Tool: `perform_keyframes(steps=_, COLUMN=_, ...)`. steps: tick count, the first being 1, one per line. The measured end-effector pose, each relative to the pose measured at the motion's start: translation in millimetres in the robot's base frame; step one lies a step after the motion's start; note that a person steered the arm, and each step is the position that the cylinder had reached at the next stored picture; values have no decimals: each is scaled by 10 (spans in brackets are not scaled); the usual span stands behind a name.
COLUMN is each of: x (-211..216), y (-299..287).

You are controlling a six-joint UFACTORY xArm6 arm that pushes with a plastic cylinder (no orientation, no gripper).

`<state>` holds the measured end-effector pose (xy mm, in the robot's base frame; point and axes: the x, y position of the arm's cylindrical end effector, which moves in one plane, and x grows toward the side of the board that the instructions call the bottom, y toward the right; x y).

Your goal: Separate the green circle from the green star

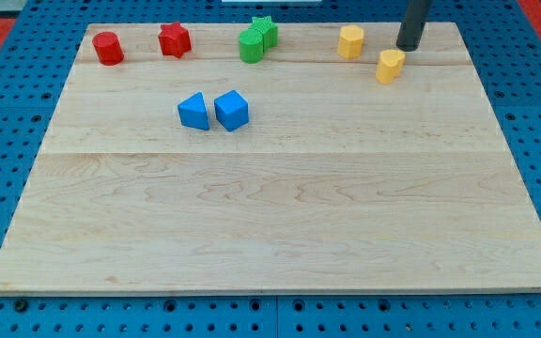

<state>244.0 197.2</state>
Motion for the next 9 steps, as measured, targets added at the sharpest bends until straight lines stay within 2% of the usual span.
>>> perform_keyframes(steps=2, x=29, y=-56)
perform_keyframes(steps=4, x=-519, y=-82)
perform_keyframes(steps=6, x=-516, y=-1268)
perform_keyframes(steps=7, x=-515, y=-1356)
perform_keyframes(steps=9, x=37, y=-2185)
